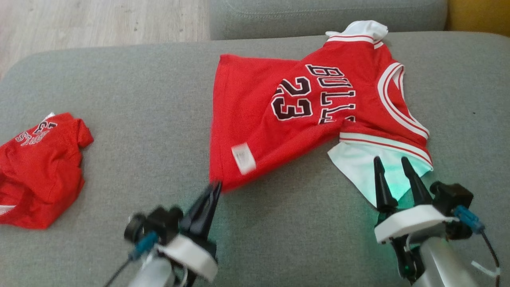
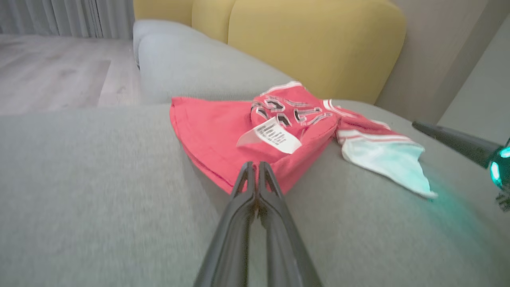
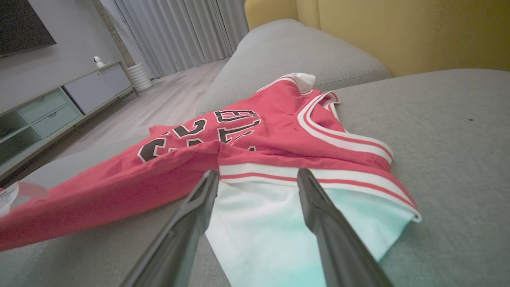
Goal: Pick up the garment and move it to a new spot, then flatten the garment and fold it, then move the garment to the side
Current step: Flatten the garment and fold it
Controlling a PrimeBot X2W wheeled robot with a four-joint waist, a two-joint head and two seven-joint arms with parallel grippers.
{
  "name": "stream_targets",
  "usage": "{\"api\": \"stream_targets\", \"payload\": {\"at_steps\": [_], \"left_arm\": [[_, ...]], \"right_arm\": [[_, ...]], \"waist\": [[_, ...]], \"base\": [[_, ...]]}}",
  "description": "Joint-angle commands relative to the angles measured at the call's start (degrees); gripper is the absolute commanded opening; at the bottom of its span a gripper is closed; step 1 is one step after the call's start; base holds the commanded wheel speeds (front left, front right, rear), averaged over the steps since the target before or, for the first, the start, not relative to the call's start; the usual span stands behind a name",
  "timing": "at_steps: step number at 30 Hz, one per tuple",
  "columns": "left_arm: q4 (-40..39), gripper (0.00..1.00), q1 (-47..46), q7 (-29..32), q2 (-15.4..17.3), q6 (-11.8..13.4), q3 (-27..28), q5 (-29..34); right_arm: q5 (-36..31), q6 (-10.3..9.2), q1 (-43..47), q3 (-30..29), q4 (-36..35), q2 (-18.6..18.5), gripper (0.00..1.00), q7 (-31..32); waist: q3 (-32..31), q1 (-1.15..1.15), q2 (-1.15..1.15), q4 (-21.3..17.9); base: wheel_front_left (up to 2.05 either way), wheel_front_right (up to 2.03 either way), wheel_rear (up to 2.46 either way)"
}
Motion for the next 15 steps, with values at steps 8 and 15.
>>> {"api": "stream_targets", "payload": {"at_steps": [8, 15], "left_arm": [[4.9, 1.0, 3.0, -0.2, 0.0, 0.1, 5.3, 0.3], [4.3, 1.0, 5.8, -0.2, -2.8, 0.3, 14.6, 3.1]], "right_arm": [[-0.3, -0.04, -0.3, 1.3, -1.0, 0.4, 1.0, -0.4], [-1.2, -0.04, -0.1, 1.1, -1.9, 0.5, 1.0, -0.4]], "waist": [[-1.1, 0.01, 0.0, -0.7], [-2.7, 0.01, 0.0, -1.4]], "base": [[0.0, 0.0, 0.0], [0.0, 0.0, 0.0]]}}
